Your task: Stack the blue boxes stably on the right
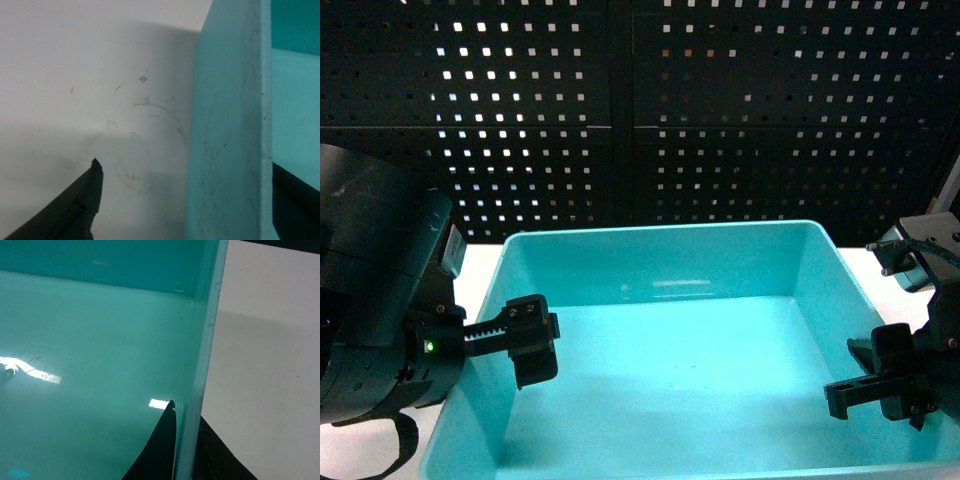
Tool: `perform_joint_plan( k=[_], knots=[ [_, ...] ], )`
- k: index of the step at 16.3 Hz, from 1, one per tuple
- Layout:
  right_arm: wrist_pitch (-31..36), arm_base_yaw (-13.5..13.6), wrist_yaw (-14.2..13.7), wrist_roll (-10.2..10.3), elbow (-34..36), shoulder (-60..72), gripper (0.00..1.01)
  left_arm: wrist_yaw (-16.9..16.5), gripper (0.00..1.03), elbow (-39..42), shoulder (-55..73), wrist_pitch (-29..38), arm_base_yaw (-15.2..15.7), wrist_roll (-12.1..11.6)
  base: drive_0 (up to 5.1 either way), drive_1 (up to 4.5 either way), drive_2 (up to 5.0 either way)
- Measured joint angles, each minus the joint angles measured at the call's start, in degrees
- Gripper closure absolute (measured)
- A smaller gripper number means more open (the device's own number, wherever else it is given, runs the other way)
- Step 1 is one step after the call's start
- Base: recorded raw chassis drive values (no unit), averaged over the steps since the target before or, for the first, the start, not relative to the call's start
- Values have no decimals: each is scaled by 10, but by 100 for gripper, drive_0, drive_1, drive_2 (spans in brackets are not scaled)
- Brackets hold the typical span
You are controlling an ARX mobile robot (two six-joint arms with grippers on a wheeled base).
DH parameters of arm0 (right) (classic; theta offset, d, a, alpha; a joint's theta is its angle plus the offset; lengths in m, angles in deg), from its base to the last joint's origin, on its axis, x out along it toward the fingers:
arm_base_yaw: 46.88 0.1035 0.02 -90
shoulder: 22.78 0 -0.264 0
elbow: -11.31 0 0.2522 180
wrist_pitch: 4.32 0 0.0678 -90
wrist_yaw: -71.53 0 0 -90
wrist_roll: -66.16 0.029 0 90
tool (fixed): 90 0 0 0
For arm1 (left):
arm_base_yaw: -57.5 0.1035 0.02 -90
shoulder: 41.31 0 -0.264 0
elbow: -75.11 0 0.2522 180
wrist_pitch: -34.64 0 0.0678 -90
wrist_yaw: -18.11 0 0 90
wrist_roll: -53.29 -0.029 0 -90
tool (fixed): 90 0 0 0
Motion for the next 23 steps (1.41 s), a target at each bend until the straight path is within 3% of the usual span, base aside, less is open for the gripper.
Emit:
perform_joint_plan(
  k=[2, 6, 10, 13, 18, 23],
  knots=[
    [1, -1, 1, 0, 0, 2, 94, -5, 29, 0, 2, -1, 0, 12, 0, 0, 0],
    [0, -9, 8, 0, -1, 3, 94, 3, 67, 0, 12, 13, 0, 11, 0, 0, 0],
    [17, -17, 15, -15, -1, 3, 94, -12, 98, 0, 12, 15, -6, -23, 0, 0, 0],
    [24, -22, 21, -14, 0, 2, 94, -6, 98, 0, 8, 12, -8, -29, 0, 0, 0],
    [8, -35, 32, 3, -20, -44, 94, 16, 98, -19, -46, 12, -10, -70, 0, 0, 0],
    [-22, -50, 45, 6, -90, -136, 94, 2, 98, -82, -127, -2, 5, -104, 0, 0, 0]
  ],
)
